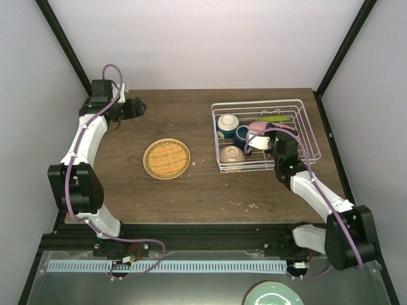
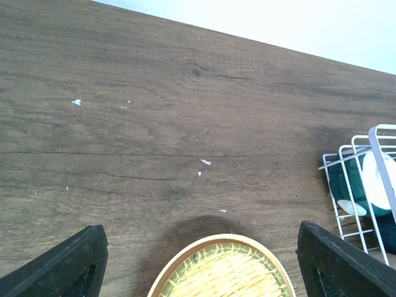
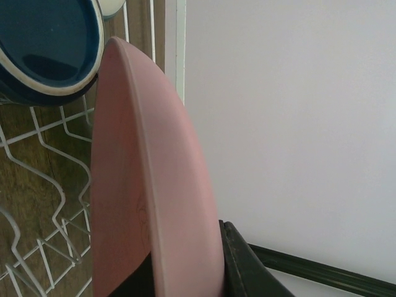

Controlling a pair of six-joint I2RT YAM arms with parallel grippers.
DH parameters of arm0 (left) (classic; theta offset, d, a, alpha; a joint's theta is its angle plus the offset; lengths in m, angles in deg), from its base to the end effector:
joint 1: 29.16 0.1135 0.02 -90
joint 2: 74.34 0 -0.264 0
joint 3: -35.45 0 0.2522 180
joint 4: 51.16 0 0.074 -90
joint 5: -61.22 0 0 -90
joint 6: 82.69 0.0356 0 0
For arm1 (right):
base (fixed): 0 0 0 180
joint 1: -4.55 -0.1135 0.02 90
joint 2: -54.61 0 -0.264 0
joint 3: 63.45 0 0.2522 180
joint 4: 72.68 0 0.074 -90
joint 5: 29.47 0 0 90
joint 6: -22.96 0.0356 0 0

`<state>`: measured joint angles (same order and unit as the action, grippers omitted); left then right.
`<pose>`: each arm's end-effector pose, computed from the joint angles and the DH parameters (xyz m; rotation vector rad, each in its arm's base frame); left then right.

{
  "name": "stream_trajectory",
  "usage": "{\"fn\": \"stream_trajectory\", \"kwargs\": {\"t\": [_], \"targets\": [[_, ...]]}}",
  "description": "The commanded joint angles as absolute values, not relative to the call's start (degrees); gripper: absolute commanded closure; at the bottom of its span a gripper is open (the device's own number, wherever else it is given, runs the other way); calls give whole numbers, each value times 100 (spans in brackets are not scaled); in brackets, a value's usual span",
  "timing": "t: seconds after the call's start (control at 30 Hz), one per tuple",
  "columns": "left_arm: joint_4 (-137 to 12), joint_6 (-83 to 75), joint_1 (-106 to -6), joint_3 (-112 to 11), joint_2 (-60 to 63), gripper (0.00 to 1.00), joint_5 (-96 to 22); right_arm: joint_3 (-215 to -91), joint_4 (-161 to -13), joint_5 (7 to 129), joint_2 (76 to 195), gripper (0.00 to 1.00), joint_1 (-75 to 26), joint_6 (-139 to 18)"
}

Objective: Load the mixed dishes into the dish rack

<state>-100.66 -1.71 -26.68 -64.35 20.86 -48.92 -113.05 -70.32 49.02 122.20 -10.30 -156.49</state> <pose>0.3716 0.0038 0.3208 -0.0626 2.3410 -0.4694 0.2571 0.0608 0.2503 -1.4689 1.3330 -1.0678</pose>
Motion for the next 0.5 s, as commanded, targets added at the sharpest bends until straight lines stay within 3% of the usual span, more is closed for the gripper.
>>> {"fn": "stream_trajectory", "kwargs": {"t": [0.0, 0.47], "targets": [[-10095, -170, -2640, -6382, 1971, 15, -4891, -11457, -7075, 4618, 12227, 99, -807, -15954], [-10046, -168, -2612, -6367, 2023, 14, -4945, -11981, -7477, 4455, 11920, 99, -795, -16538]]}}
